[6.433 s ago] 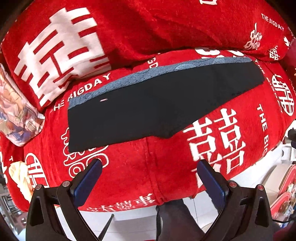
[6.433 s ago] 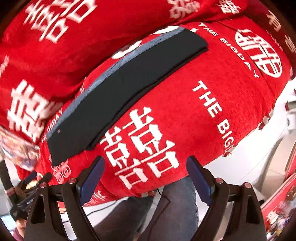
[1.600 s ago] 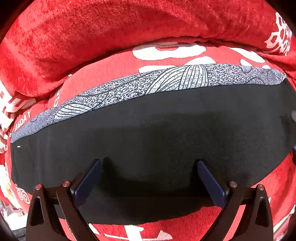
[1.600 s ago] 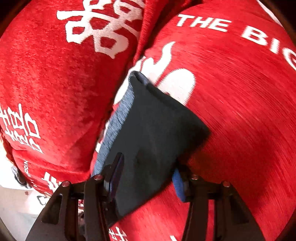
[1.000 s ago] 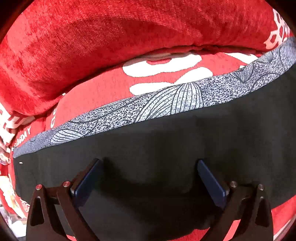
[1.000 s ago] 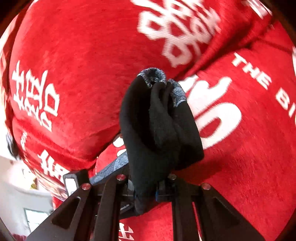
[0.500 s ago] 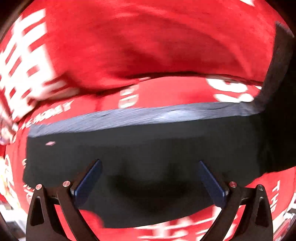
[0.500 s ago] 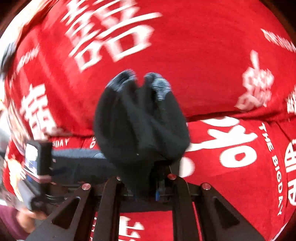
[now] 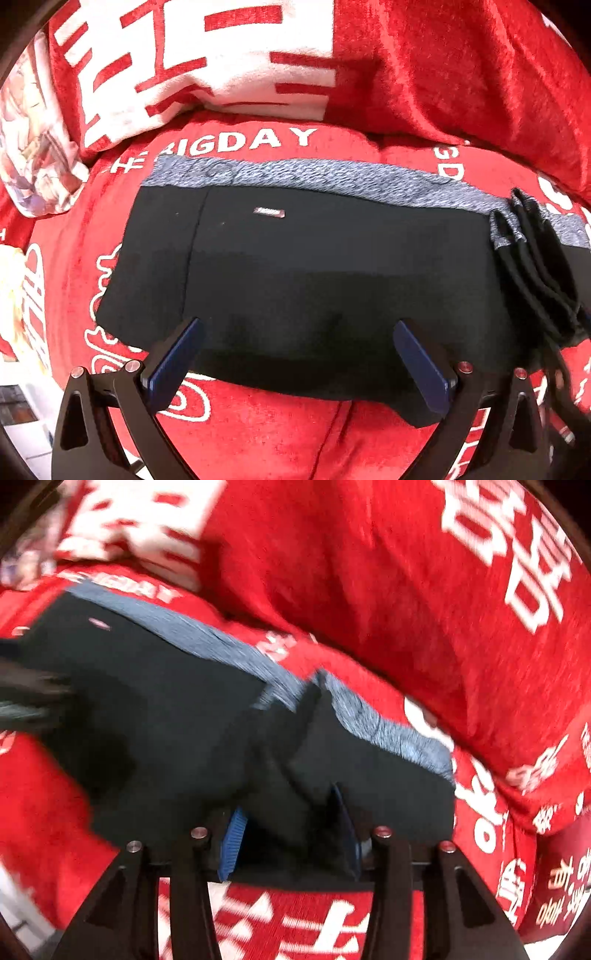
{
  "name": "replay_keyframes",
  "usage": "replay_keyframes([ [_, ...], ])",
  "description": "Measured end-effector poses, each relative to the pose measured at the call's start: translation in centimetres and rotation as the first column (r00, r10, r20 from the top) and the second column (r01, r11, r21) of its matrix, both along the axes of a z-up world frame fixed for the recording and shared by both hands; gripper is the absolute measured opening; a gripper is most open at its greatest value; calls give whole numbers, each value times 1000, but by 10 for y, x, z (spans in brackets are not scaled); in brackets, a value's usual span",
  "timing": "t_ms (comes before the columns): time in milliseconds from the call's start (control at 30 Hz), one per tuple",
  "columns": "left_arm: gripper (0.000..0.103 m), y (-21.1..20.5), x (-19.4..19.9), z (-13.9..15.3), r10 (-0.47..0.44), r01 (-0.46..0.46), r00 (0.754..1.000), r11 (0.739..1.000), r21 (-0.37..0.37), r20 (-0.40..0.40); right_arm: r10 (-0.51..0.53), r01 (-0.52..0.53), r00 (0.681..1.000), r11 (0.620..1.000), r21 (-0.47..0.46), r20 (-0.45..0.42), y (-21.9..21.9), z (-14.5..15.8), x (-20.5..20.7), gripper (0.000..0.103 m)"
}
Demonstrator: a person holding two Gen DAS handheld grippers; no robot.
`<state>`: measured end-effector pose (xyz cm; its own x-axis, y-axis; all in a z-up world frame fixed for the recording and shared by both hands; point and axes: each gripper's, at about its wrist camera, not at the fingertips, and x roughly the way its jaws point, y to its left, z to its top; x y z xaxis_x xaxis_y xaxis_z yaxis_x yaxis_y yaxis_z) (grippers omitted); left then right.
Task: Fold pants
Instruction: 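Lift the strip end with the right gripper and fold it toward the left gripper, then lay the folded end down with the right gripper and release it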
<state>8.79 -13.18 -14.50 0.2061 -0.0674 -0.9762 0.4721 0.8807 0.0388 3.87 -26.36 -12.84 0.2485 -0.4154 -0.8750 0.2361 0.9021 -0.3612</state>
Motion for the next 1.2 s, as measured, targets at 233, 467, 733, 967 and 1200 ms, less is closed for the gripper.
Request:
replay_keyframes([
  [233, 103, -62, -18, 23, -175, 151, 981, 962, -229, -89, -562, 330, 817, 633, 700, 124, -112, 25, -82, 51],
  [467, 77, -129, -47, 13, -308, 243, 935, 918, -314, -177, -791, 368, 610, 222, 903, -54, -174, -30, -137, 51],
  [733, 38, -152, -54, -24, -339, 227, 884, 913, -339, -322, -865, 310, 488, 47, 950, -116, -188, -60, -150, 36],
  [967, 31, -132, -65, 16, -350, 256, 910, 895, -366, -221, -826, 287, 559, 116, 951, -68, -193, -35, -146, 5],
  [1200, 31, -117, -81, -22, -318, 274, 929, 935, -224, -189, -788, 402, 597, 131, 906, -151, -170, -73, -136, 4],
])
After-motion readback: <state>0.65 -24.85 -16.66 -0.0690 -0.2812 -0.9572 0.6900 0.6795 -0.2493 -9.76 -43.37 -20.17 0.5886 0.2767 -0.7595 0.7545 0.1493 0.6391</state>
